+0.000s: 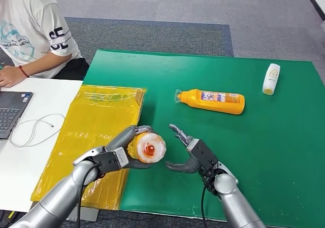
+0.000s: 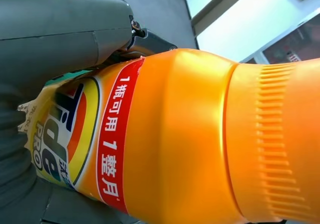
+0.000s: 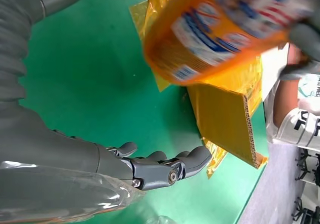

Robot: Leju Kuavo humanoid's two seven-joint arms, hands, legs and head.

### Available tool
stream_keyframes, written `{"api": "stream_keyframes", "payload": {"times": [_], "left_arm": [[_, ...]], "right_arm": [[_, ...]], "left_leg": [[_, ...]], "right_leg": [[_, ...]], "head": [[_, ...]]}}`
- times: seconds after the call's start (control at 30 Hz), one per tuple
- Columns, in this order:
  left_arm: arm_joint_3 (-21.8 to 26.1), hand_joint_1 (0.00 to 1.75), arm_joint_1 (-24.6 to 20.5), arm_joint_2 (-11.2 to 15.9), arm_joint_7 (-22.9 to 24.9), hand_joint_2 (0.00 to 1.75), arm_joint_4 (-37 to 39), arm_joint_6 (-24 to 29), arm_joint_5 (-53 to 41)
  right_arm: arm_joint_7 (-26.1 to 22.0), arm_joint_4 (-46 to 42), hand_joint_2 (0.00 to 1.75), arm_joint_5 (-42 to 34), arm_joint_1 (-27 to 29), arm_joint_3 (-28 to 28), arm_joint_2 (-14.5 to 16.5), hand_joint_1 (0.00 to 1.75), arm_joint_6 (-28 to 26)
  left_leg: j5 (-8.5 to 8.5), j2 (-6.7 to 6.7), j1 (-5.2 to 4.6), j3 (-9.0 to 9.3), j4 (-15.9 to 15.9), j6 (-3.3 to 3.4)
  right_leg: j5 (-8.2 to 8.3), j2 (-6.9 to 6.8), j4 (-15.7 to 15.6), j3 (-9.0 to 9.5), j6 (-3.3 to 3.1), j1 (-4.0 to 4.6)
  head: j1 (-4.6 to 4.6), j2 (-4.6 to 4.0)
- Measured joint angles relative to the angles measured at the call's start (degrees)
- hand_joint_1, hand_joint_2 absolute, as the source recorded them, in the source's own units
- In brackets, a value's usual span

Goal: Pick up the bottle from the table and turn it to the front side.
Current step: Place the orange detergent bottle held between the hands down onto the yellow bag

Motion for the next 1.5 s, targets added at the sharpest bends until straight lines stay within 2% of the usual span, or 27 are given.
{"api": "stream_keyframes", "payload": {"times": [0.27, 0.47, 0.67, 0.87, 1.03, 1.2, 1.33, 1.5], "left_arm": [[-0.8, 1.75, -5.2, 3.4, 2.9, 1.75, -0.4, -3.2, 2.5], [-0.9, 1.75, -10.4, 7.1, 8.7, 1.75, 1.0, -10.0, 12.1], [-0.9, 1.75, -17.7, 11.5, 14.6, 1.75, 7.6, -17.0, 25.3], [-2.1, 1.75, -23.7, 14.9, 19.0, 1.75, 14.3, -20.8, 31.9], [-5.6, 1.75, -29.6, 18.1, 21.4, 1.75, 18.6, -24.8, 35.1], [-8.7, 1.75, -33.3, 20.3, 23.8, 1.75, 20.3, -27.2, 37.3], [-13.5, 1.75, -38.0, 22.9, 29.7, 1.75, 20.8, -33.1, 46.0], [-23.9, 1.75, -46.4, 26.5, 39.3, 1.75, 20.7, -37.5, 62.9]], "right_arm": [[-0.4, 0.8, 1.75, 0.5, -0.3, 0.0, 0.0, 0.0, 0.0], [-0.9, 1.6, 1.75, 0.6, -1.0, 0.0, 0.0, 0.0, 0.0], [-1.6, 2.9, 1.75, 0.7, -2.7, 0.0, 0.4, 0.0, 0.6], [-2.0, 4.8, 1.75, 0.6, -4.2, 0.1, 1.2, 0.0, 0.8], [-2.2, 6.4, 1.75, 0.3, -5.5, 0.5, 1.7, 0.0, 1.0], [-2.5, 7.5, 1.75, 0.3, -6.3, 0.7, 2.0, 0.0, 1.0], [-2.9, 8.6, 1.75, 0.0, -7.3, 1.1, 2.4, 0.0, 0.9], [-3.1, 10.3, 1.75, -0.5, -9.2, 1.8, 3.5, 0.0, 1.1]], "left_leg": [[0.04, 0.0, 0.01, 0.0, 0.0, -0.01], [0.06, 0.0, 0.01, 0.0, 0.0, -0.01], [0.12, 0.0, 0.02, 0.0, 0.0, -0.08], [0.13, 0.01, 0.02, -0.01, 0.0, -0.09], [0.14, 0.02, 0.02, -0.02, 0.0, -0.1], [0.14, 0.01, 0.03, -0.06, 0.0, -0.1], [0.15, 0.02, 0.03, -0.14, 0.0, -0.11], [0.17, 0.01, 0.03, -0.14, 0.0, -0.13]], "right_leg": [[0.02, 0.0, 0.0, 0.0, -0.03, 0.02], [0.03, 0.0, 0.0, -0.01, -0.03, 0.02], [0.07, 0.01, 0.0, -0.03, -0.08, 0.04], [0.08, 0.02, 0.1, -0.05, -0.09, 0.05], [0.09, 0.02, 0.1, -0.07, -0.09, 0.05], [0.09, 0.02, 0.1, -0.1, -0.1, 0.06], [0.12, 0.02, 0.1, -0.18, -0.12, 0.07], [0.13, 0.02, 0.1, -0.18, -0.13, 0.07]], "head": [[0.0, 0.0], [-0.01, 0.01], [-0.01, 0.01], [-0.01, 0.01], [-0.01, 0.01], [-0.01, 0.01], [0.0, 0.01], [-0.01, 0.01]]}}
